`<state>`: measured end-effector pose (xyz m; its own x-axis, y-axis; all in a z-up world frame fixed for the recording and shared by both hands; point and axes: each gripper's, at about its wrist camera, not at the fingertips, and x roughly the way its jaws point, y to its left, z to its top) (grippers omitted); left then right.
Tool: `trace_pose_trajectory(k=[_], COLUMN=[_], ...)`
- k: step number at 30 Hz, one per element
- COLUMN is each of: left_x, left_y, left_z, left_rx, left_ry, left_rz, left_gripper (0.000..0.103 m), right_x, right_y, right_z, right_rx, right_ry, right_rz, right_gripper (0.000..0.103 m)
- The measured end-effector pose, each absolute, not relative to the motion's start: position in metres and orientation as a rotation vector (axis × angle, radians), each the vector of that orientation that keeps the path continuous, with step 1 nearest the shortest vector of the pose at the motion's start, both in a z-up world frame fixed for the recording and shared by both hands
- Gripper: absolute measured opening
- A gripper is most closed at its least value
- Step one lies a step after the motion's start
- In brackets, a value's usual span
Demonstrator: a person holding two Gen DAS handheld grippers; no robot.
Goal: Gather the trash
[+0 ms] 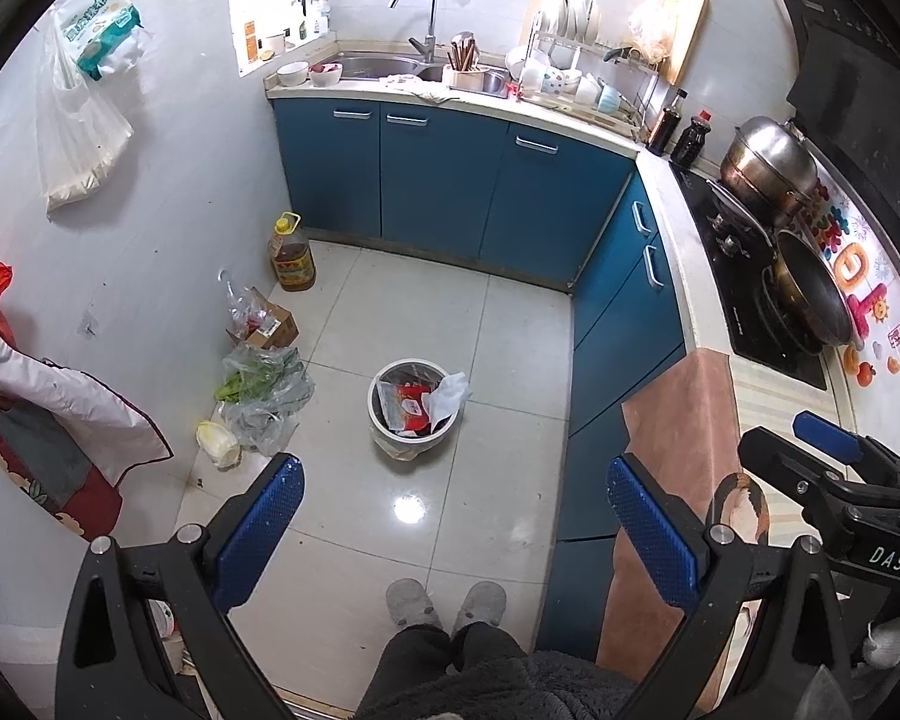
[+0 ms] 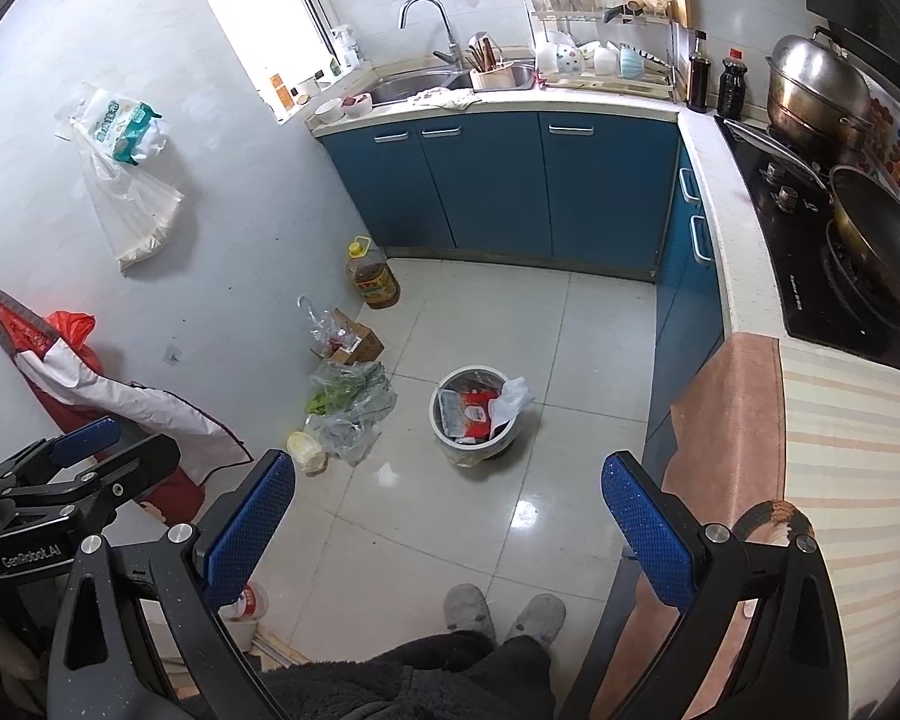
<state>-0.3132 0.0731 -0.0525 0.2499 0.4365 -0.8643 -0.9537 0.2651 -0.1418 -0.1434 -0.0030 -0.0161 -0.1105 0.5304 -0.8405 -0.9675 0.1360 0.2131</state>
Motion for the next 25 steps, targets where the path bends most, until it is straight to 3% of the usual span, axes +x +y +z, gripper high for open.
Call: trace_pose_trajectory(k=[25], left_x=[-0.3097], left_y=[0.069], left_z=[-0.0528], left_rx=[-0.792], left_ry=[0.807], left_rz=[1.062], left_gripper=[0.103], right_x=[-0.1412], right_y=[-0.006], right_z=[-0.0141], right_rx=[-0.585], right_ry=[0.998], right_rz=[1.398], right_gripper=[0.103])
